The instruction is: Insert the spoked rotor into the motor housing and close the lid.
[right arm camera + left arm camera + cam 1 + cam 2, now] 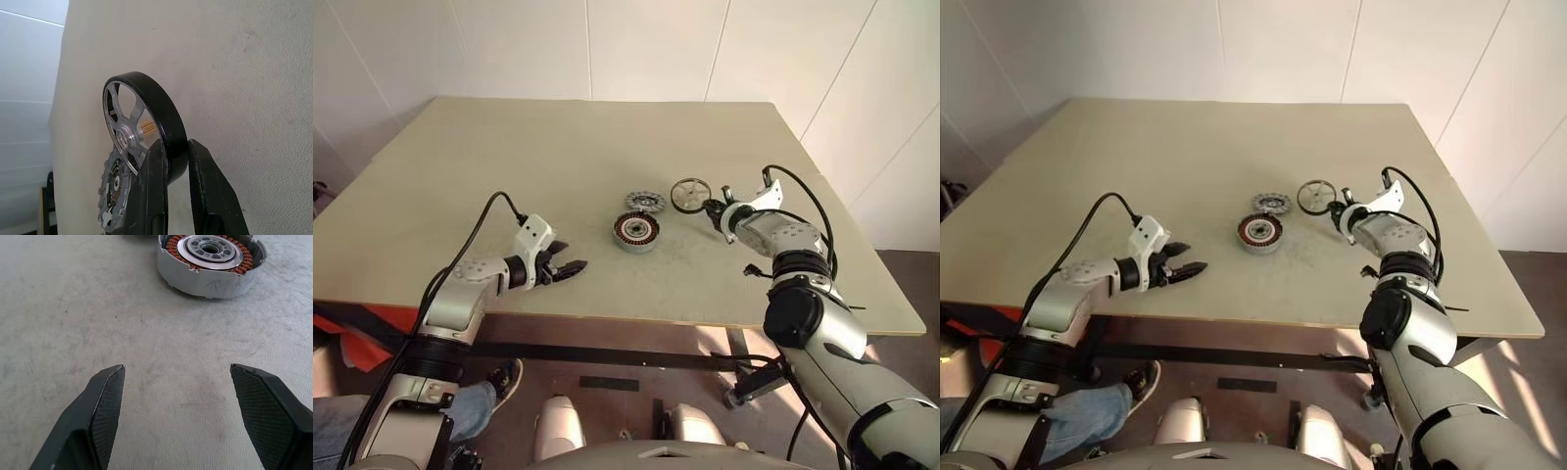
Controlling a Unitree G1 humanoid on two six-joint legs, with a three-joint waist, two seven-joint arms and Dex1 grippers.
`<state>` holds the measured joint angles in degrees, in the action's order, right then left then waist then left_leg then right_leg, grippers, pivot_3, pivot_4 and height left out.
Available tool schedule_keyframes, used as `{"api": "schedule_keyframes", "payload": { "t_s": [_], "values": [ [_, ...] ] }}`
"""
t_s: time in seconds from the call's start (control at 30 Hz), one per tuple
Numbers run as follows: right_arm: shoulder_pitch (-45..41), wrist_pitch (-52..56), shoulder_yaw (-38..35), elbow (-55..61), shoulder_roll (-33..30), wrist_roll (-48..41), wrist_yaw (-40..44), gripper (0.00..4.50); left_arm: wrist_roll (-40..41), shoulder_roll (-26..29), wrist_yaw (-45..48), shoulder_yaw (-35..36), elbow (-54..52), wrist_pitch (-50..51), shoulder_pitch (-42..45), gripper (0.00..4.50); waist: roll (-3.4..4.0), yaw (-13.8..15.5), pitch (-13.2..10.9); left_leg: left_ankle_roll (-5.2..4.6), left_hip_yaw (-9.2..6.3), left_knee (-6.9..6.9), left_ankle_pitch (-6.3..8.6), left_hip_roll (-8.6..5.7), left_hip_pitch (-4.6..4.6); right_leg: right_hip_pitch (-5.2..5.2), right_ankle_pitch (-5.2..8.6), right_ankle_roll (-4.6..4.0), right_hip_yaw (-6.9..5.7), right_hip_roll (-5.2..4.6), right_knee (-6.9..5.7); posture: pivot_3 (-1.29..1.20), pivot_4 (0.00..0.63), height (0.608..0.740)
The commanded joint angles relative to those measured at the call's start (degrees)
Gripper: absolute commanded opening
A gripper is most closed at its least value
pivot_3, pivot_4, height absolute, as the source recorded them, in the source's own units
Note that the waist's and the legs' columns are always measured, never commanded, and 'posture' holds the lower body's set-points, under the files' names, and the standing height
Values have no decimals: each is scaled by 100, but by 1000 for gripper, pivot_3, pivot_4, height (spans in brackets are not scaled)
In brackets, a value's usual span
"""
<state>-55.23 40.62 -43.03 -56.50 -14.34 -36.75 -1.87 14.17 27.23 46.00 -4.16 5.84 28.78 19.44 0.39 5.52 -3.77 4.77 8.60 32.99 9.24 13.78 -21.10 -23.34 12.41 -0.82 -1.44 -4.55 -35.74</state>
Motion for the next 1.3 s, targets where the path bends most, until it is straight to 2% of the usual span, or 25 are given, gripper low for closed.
{"api": "schedule_keyframes", "payload": {
  "t_s": [0.03,0.23,0.5,0.8,1.3],
  "values": [
    [-227,296,122,349,-66,-243,283,271,-19,54,6,17,-206,-119,27,3652,0,0,0,0,0,0,0,0,0,0,0,0,0,0,0,0,0,740],
    [44,2029,577,1873,0,-720,578,271,-52,18,2,-13,-194,-158,-11,3652,2,11,-1,0,-1,0,0,0,-1,-1,0,0,0,1,1,0,0,740],
    [658,3762,626,3630,548,-1256,-109,271,-84,-41,7,-71,-122,-232,7,3652,2,29,-1,2,-1,-2,-1,0,3,2,0,1,2,1,0,0,0,740],
    [936,4101,620,4012,985,-1186,-480,271,-103,-41,-7,-52,-138,-264,-54,3652,3,32,-1,9,-1,-5,-5,0,7,2,0,3,3,-1,-1,0,0,740],
    [1085,4041,665,4042,992,-926,-510,271,-104,-26,-18,-46,-143,-247,-41,3652,4,36,0,15,-1,-13,-9,-1,7,1,0,5,3,0,2,0,0,740]
  ]
}}
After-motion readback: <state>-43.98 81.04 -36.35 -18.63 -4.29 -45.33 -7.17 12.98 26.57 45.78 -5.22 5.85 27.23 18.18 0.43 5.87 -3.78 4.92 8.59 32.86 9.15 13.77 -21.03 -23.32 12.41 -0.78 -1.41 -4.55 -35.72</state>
